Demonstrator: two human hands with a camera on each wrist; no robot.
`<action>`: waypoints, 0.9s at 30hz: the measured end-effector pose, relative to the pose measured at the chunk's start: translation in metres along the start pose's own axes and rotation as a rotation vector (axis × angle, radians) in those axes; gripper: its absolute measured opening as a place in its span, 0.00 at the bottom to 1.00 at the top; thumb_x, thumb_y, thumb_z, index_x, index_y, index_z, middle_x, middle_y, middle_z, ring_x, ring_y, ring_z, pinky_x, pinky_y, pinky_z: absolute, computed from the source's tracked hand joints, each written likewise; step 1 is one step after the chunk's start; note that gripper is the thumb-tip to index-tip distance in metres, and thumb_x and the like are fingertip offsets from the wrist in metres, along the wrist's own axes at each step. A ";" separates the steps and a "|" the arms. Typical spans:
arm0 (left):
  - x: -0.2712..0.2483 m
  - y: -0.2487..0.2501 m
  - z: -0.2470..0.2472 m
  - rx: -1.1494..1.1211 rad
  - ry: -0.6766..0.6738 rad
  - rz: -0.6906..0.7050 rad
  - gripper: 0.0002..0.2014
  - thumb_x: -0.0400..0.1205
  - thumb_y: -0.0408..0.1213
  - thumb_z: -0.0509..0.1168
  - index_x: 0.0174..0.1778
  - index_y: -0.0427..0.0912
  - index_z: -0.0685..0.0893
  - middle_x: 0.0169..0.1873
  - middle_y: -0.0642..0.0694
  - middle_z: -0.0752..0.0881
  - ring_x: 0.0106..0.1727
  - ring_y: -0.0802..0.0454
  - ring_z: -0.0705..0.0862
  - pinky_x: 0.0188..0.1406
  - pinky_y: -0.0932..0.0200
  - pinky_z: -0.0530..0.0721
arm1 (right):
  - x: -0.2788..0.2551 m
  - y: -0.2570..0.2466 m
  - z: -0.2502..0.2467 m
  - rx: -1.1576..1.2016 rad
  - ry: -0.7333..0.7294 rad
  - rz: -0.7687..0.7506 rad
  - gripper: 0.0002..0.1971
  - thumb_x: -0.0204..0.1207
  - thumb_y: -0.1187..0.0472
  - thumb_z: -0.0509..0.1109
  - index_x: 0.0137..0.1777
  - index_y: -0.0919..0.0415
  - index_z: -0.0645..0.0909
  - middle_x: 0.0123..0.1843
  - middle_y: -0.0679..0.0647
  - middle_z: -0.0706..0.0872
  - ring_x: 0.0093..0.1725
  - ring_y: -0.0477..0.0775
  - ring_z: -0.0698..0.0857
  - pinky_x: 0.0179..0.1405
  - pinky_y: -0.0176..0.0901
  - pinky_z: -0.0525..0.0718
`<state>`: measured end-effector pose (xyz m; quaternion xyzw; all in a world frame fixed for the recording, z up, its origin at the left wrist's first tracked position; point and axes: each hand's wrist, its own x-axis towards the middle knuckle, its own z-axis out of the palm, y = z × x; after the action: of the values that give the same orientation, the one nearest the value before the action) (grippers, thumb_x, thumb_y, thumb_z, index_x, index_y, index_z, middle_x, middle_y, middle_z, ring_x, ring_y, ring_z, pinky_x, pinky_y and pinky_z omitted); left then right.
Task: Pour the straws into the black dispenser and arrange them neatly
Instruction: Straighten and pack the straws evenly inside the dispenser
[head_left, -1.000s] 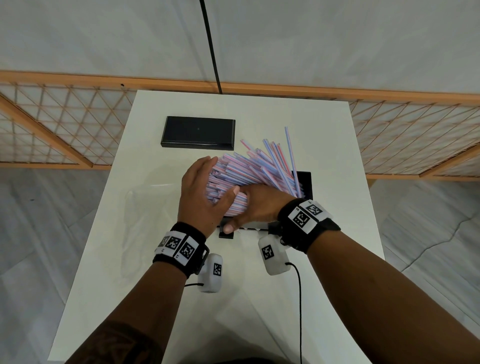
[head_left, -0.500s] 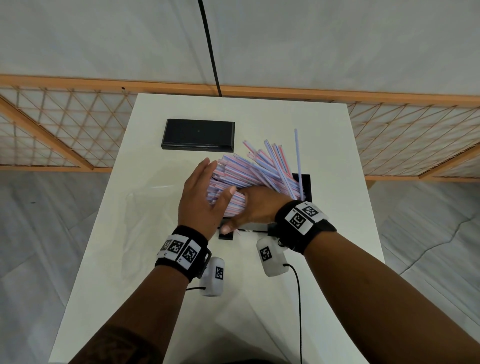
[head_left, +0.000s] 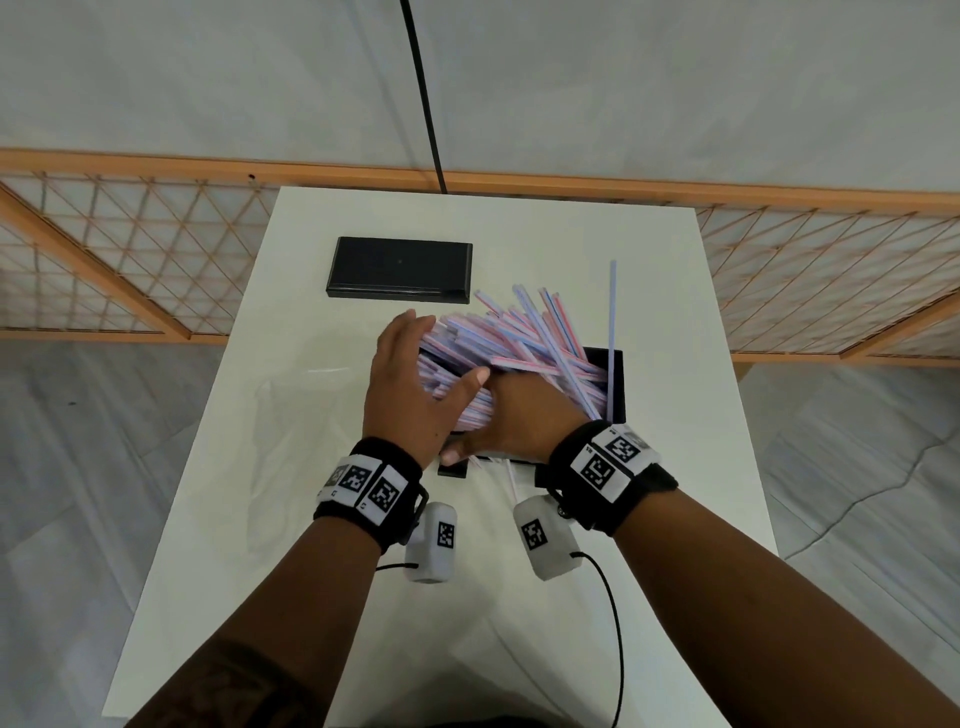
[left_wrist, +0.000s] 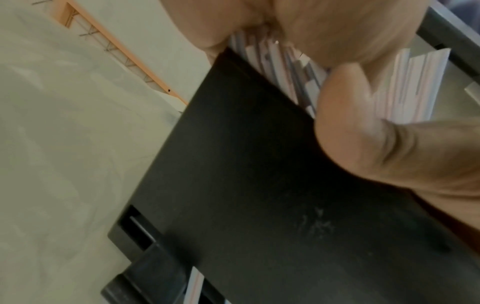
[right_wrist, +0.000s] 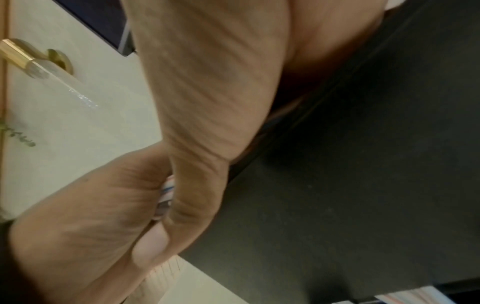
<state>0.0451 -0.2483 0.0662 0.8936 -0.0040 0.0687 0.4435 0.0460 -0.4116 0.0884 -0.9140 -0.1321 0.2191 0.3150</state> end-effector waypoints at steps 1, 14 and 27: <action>0.000 0.000 0.000 -0.006 0.007 -0.002 0.37 0.74 0.56 0.77 0.77 0.50 0.72 0.77 0.53 0.69 0.74 0.57 0.73 0.70 0.60 0.77 | -0.001 0.000 0.001 -0.014 0.034 -0.009 0.45 0.58 0.35 0.86 0.74 0.52 0.77 0.67 0.47 0.85 0.66 0.50 0.82 0.61 0.38 0.76; 0.001 0.000 0.002 0.018 0.063 0.030 0.26 0.80 0.48 0.73 0.72 0.46 0.74 0.71 0.48 0.74 0.66 0.55 0.77 0.57 0.75 0.71 | -0.014 0.009 0.034 -0.067 0.411 -0.134 0.46 0.60 0.39 0.86 0.78 0.57 0.77 0.64 0.55 0.89 0.62 0.58 0.87 0.58 0.47 0.84; 0.000 0.002 -0.002 -0.082 0.062 -0.033 0.36 0.77 0.50 0.76 0.78 0.49 0.68 0.72 0.51 0.74 0.66 0.62 0.77 0.64 0.65 0.80 | -0.071 0.006 0.000 0.001 0.909 -0.262 0.21 0.67 0.37 0.83 0.44 0.55 0.88 0.43 0.45 0.89 0.42 0.48 0.88 0.38 0.49 0.87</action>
<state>0.0444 -0.2482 0.0689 0.8720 0.0218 0.0889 0.4808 -0.0149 -0.4436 0.1070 -0.8928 -0.0948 -0.2444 0.3662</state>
